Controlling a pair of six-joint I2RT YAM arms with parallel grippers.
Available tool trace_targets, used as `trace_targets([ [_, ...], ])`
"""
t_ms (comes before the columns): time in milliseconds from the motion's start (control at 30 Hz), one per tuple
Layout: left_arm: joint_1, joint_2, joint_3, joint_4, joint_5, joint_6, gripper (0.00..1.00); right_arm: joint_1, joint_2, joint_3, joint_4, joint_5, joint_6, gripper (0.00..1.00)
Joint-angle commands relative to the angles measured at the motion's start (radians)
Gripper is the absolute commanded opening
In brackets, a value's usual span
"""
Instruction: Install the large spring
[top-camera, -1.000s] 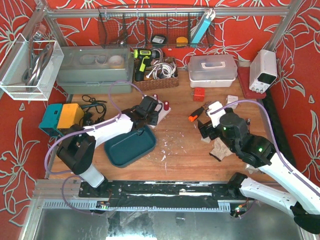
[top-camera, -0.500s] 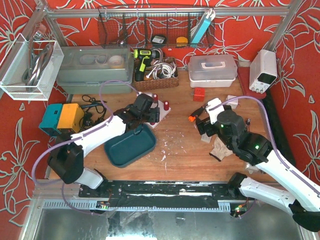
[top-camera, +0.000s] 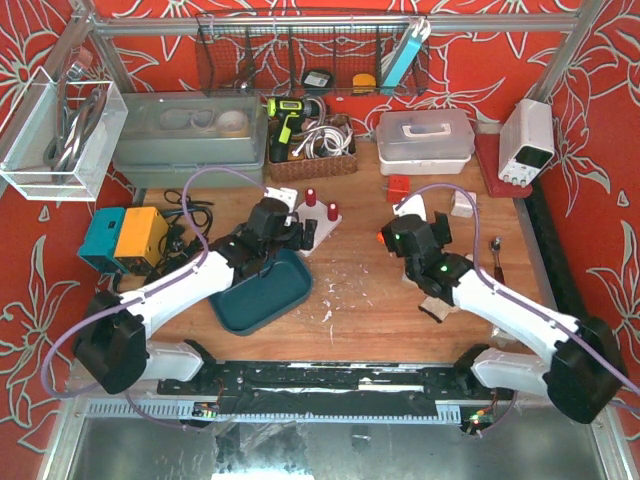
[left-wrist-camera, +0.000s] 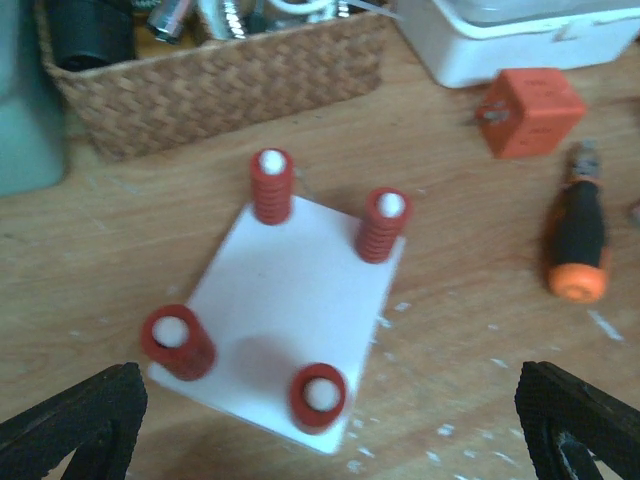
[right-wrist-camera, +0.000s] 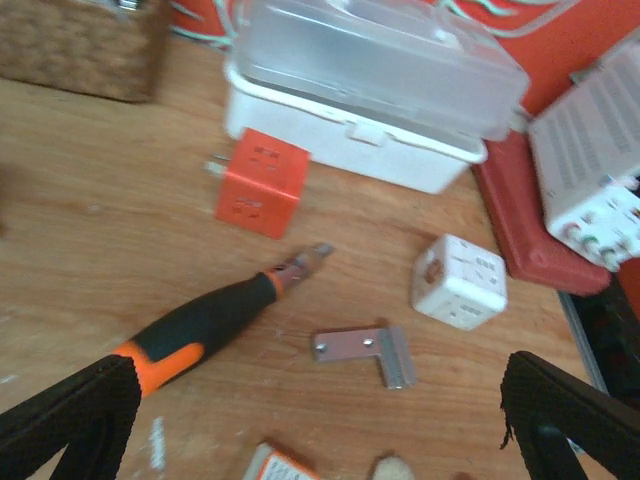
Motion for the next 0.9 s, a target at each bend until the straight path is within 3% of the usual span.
trace_targets([
  [0, 0.104, 0.0, -0.045, 0.159, -0.064, 0.128, 1.0, -0.111, 0.068, -0.01, 0.159, 0.111, 0.045, 0.99],
  [167, 0.314, -0.073, -0.204, 0.36, -0.05, 0.179, 1.0, -0.278, 0.134, -0.046, 0.201, 0.156, 0.048, 0.99],
  [267, 0.419, -0.114, -0.283, 0.371, -0.055, 0.203, 1.0, -0.338, 0.132, -0.074, 0.147, 0.198, 0.031, 0.99],
  [367, 0.506, -0.167, -0.398, 0.442, -0.048, 0.212, 1.0, -0.385, 0.114, -0.167, 0.248, 0.133, 0.016, 0.99],
  [533, 0.568, -0.201, -0.621, 0.743, -0.009, 0.252, 1.0, -0.447, 0.149, -0.285, 0.429, 0.035, 0.041, 0.99],
  [667, 0.569, -0.142, -0.691, 0.925, 0.1, 0.294, 1.0, -0.489, 0.189, -0.306, 0.578, -0.112, -0.011, 0.99],
  [867, 0.567, -0.081, -0.721, 1.043, 0.183, 0.309, 1.0, -0.496, 0.238, -0.249, 0.517, -0.182, -0.051, 0.99],
])
